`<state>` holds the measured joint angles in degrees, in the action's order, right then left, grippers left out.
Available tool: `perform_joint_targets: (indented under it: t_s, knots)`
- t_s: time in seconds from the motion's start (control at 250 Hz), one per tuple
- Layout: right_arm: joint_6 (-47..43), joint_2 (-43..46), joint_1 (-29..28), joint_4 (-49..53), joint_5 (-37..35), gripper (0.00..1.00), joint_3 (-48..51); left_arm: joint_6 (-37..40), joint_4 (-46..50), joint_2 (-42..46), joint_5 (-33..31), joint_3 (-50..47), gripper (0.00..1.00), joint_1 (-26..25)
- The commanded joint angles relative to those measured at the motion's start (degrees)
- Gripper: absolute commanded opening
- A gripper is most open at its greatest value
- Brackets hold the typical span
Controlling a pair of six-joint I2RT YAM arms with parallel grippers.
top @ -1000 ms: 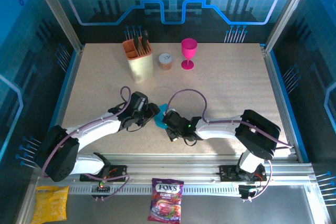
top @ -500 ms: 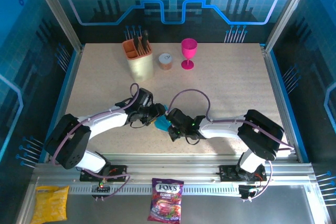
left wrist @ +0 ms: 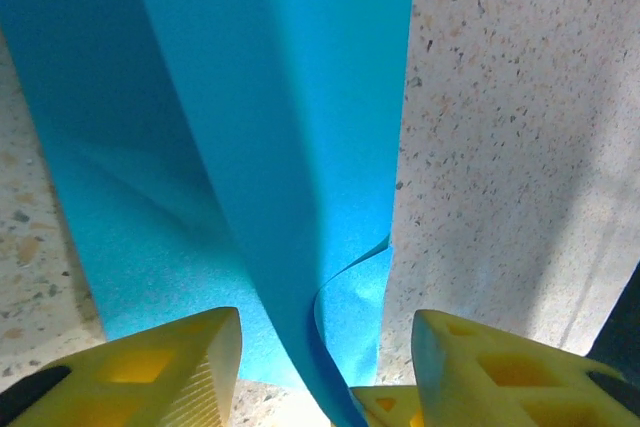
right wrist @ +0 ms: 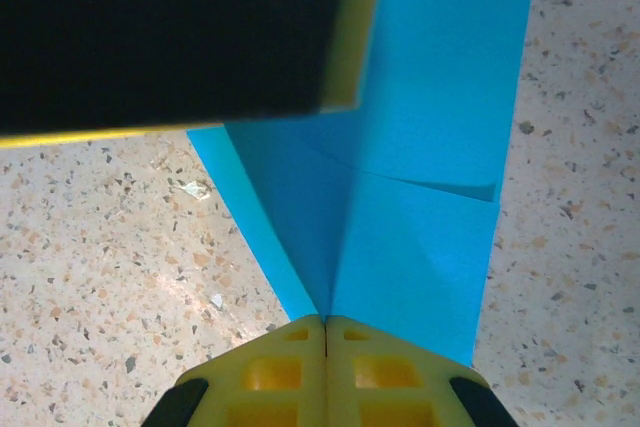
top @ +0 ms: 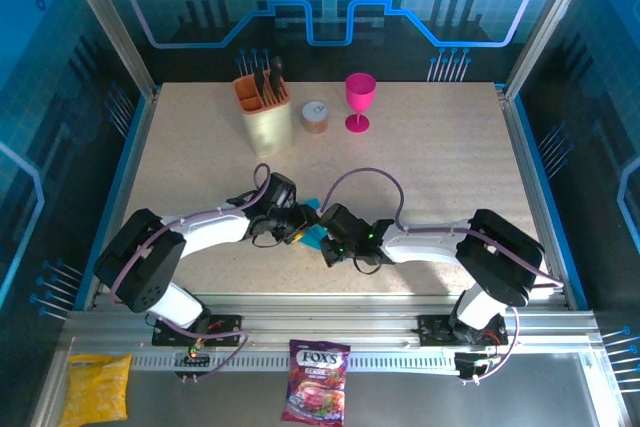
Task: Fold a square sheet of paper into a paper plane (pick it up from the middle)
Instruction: Fourth fold the wing at the center of the table.
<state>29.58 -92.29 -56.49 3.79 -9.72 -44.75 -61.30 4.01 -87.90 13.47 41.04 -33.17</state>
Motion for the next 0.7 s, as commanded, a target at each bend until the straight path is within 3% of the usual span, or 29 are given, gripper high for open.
perform_joint_targets:
  t_s: [0.0,0.164,0.296,0.38,0.699]
  knots:
    - [0.8,1.0,0.7,-0.9,0.9,0.00,0.3,-1.1,-1.7,-0.9,1.6,-0.9,0.42,-0.5]
    - [0.8,0.7,0.8,-0.6,0.8,0.00,0.3,-1.3,-1.8,-0.6,1.5,-1.0,0.18,-0.6]
    - [1.0,1.7,0.8,0.1,-0.4,0.26,0.5,-2.3,-1.9,-0.6,1.6,-1.2,0.04,-0.6]
    - [0.8,2.7,0.8,0.4,-1.0,0.31,0.9,-3.3,-1.9,-0.5,1.8,-1.6,0.00,-0.6]
    - [-1.6,2.8,-0.2,1.8,-2.7,0.36,0.0,-8.6,-0.7,1.2,1.8,-2.9,0.00,-0.8]
